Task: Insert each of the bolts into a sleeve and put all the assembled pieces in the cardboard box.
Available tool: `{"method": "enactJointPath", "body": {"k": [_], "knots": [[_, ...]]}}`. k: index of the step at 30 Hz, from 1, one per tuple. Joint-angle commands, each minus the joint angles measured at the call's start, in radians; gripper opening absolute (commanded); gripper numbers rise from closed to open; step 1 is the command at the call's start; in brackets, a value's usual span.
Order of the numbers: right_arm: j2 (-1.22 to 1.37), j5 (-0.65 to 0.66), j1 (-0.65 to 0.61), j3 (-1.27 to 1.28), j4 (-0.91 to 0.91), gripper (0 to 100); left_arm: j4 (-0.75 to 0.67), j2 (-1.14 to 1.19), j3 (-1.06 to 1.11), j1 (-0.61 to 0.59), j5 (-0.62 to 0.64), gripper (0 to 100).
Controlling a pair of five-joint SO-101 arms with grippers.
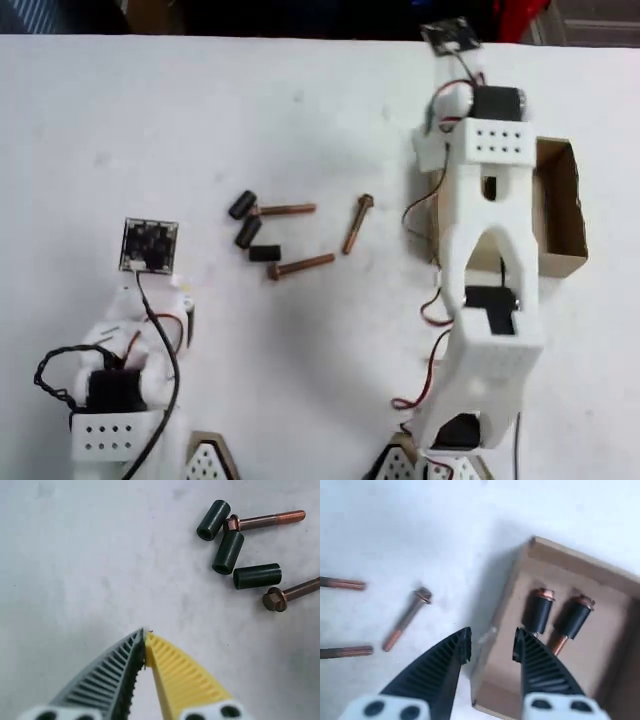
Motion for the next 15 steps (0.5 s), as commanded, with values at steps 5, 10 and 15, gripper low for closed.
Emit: {"method": "enactJointPath", "body": {"k": [5,10,15], "knots": [[-0.154,0.012,-0.197,-0.046,0.082,12.3,-0.017,-0.012,-0.011,-0.045,-0.003,2],[-0.180,0.104,-0.334,-0.041,0.139,12.3,0.040,-0.012,-0.015,-0.097,-0.008,2],[-0.143,0.242,-0.421,-0.041,0.166,12.2,0.051,-0.012,-0.017,-0.143,-0.009,2]]}}
